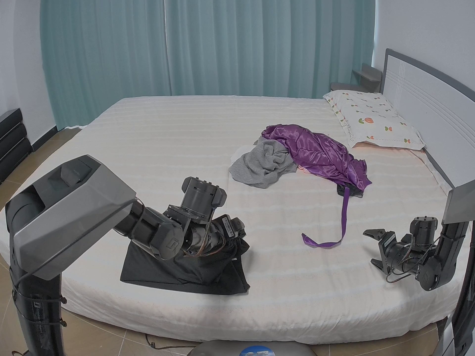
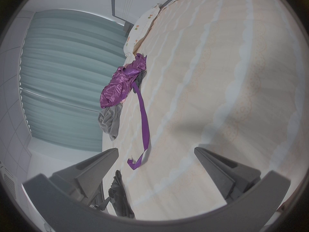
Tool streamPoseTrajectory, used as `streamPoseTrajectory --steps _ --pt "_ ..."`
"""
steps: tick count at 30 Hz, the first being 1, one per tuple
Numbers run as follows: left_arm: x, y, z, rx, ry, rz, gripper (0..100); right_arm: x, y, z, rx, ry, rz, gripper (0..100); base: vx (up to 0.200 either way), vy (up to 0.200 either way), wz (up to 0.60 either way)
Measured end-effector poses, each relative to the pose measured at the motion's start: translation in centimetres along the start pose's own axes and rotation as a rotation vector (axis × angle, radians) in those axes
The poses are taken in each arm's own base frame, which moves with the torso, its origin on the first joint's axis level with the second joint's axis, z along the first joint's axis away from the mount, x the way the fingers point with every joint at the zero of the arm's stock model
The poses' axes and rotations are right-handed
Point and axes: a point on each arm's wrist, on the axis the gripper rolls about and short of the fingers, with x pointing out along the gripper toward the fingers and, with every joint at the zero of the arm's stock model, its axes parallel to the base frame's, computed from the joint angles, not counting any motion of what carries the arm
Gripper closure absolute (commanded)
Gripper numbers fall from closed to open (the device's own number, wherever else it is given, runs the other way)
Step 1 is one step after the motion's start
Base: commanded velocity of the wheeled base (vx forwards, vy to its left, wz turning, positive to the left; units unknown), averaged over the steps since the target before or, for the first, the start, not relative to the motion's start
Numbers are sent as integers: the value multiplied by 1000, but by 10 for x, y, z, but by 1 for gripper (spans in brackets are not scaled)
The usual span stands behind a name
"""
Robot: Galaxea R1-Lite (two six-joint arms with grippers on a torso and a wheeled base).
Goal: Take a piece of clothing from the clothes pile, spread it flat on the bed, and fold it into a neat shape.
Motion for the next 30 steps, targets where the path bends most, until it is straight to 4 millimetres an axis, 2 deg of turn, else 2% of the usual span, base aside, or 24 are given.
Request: streamPoseTrajectory --steps 4,8,14,20,26,30 --pt "-10 10 9 -41 -7 0 0 0 0 0 0 0 0 0 0 0 0" --pt "-27 34 28 -115 -10 4 0 0 0 0 -1 1 0 0 0 0 0" --pt "-53 73 44 -271 11 9 0 0 0 0 -1 1 0 0 0 0 0" --pt "-66 94 46 -361 -10 -36 0 0 0 -1 -1 2 0 0 0 0 0" --pt "-69 110 41 -428 -14 -76 0 0 0 -1 -2 4 -2 0 0 0 0" --pt "-69 118 37 -458 6 -61 0 0 0 -2 -3 8 -3 0 0 200 0"
